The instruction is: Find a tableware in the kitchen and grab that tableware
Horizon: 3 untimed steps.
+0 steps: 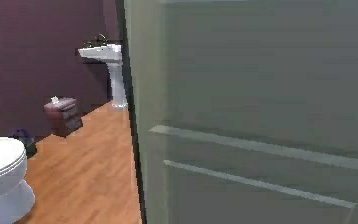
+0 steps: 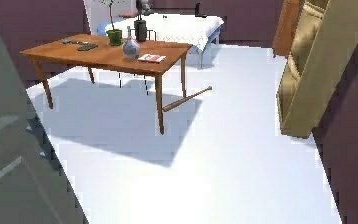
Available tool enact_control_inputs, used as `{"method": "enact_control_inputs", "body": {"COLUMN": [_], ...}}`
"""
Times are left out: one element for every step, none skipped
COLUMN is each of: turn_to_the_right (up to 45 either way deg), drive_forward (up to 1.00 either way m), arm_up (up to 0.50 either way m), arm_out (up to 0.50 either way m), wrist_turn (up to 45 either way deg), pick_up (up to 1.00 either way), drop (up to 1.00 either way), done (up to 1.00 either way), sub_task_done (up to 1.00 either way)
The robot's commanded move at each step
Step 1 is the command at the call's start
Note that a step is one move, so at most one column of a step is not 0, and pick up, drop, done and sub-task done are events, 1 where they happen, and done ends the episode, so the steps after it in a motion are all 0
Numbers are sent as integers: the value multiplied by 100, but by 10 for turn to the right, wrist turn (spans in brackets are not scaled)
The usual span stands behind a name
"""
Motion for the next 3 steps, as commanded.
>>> {"method": "enact_control_inputs", "body": {"turn_to_the_right": [0,-450,-210], "drive_forward": [30,0,0], "arm_up": [0,0,0], "arm_out": [0,0,0], "wrist_turn": [0,0,0], "pick_up": [0,0,0], "drop": [0,0,0], "done": [0,0,0], "sub_task_done": [0,0,0]}}
